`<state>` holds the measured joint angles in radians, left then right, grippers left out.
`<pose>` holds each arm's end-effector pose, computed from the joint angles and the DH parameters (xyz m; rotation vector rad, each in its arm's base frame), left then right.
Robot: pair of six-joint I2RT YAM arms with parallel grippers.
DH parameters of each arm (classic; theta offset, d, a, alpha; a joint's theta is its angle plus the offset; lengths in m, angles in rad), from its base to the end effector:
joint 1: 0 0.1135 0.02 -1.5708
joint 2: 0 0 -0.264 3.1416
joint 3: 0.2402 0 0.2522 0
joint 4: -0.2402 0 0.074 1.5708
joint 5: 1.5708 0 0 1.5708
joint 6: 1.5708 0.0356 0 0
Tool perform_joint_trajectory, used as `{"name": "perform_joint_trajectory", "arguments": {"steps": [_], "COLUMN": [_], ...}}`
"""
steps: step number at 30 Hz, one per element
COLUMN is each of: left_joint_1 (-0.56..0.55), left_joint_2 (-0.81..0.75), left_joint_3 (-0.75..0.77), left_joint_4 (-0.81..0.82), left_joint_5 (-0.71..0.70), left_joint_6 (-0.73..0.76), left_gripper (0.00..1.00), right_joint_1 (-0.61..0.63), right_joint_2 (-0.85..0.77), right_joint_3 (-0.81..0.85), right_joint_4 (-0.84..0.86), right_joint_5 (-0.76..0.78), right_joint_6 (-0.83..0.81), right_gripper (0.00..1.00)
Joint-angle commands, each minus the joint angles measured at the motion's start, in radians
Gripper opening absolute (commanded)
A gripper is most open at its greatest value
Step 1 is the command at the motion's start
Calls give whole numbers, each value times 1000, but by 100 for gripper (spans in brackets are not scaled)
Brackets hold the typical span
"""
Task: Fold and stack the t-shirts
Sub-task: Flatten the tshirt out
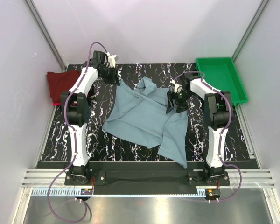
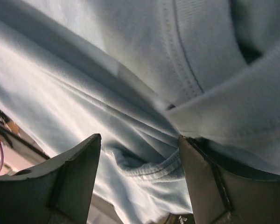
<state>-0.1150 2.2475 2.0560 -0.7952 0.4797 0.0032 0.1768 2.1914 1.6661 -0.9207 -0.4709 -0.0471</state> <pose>0.4903 -0.0732 0.2435 0.3327 2.4961 -0.6554 0.4192 0.0913 0.1524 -0.3752 2.9403 0.7215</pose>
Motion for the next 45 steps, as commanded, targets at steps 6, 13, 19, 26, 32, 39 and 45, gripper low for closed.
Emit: {"name": "perform_joint_trajectory", "arguments": {"steps": [6, 13, 19, 26, 32, 39, 45], "left_joint_1": [0, -43, -141, -230, -245, -272, -313], "left_joint_2": [79, -8, -69, 102, 141, 216, 205], "left_joint_3": [162, 130, 55, 167, 154, 217, 222], "left_joint_4": [99, 90, -96, -262, -217, -219, -194], "left_joint_5": [-30, -81, 109, 131, 125, 135, 152], "left_joint_6": [40, 90, 292, 369, 342, 305, 258], "left_gripper": [9, 37, 36, 34, 32, 32, 32], "right_joint_1": [50, 70, 70, 70, 70, 70, 70], "right_joint_2": [-122, -144, -105, -53, -51, -35, -21], "right_joint_3": [-183, -115, -100, -28, -31, -19, -3], "right_joint_4": [-127, -118, -90, -102, -93, -90, -92], "right_joint_5": [63, 43, 35, 35, 29, 29, 34], "right_joint_6": [-1, -2, 9, 3, 4, 4, 0], "right_gripper": [77, 78, 79, 79, 79, 79, 79]}}
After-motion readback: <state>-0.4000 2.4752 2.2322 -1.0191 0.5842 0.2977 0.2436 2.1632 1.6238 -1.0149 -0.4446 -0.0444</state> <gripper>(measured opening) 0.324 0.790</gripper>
